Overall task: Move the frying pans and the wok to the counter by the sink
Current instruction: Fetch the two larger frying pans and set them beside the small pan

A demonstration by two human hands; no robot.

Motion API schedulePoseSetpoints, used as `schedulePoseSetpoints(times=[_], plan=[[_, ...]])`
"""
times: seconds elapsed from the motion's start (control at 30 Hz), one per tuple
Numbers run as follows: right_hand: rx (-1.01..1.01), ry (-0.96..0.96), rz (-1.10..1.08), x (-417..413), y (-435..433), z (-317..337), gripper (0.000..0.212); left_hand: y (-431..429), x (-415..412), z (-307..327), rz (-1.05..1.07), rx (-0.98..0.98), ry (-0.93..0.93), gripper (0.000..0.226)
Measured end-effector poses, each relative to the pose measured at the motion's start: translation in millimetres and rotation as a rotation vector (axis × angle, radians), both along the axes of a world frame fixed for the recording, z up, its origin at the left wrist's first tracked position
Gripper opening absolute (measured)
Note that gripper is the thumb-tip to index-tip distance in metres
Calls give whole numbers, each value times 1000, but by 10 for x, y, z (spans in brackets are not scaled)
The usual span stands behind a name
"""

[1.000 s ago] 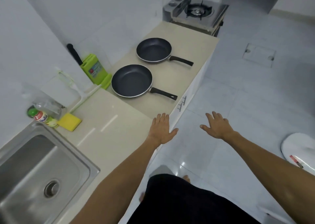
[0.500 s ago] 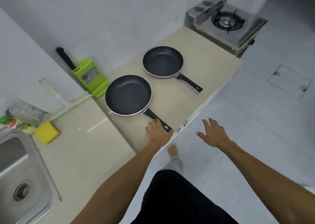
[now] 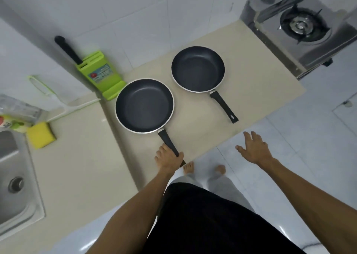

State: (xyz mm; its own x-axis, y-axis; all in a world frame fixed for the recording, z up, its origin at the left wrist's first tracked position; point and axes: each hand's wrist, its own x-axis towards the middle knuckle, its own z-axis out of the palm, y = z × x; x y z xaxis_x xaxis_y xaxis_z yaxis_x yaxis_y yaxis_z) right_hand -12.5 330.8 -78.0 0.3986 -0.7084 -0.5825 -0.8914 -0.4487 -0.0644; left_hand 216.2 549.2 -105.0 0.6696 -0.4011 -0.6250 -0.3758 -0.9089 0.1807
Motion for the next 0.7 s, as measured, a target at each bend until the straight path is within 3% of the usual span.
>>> schedulePoseSetpoints(times=[0.17, 0.37, 0.57, 0.7], plan=[[37, -185, -85, 472, -182, -91, 71, 0, -52, -43, 237, -201, 193, 74], [17, -209, 105, 902, -560, -231, 74, -97, -230, -20, 517, -265, 246, 59], [185, -271, -38, 1108, -976, -371, 78, -279, -307, -95, 903, -339, 320, 43], [269, -308, 56, 1109, -1136, -504, 69, -388, -314, -200, 1065, -406, 261, 26]])
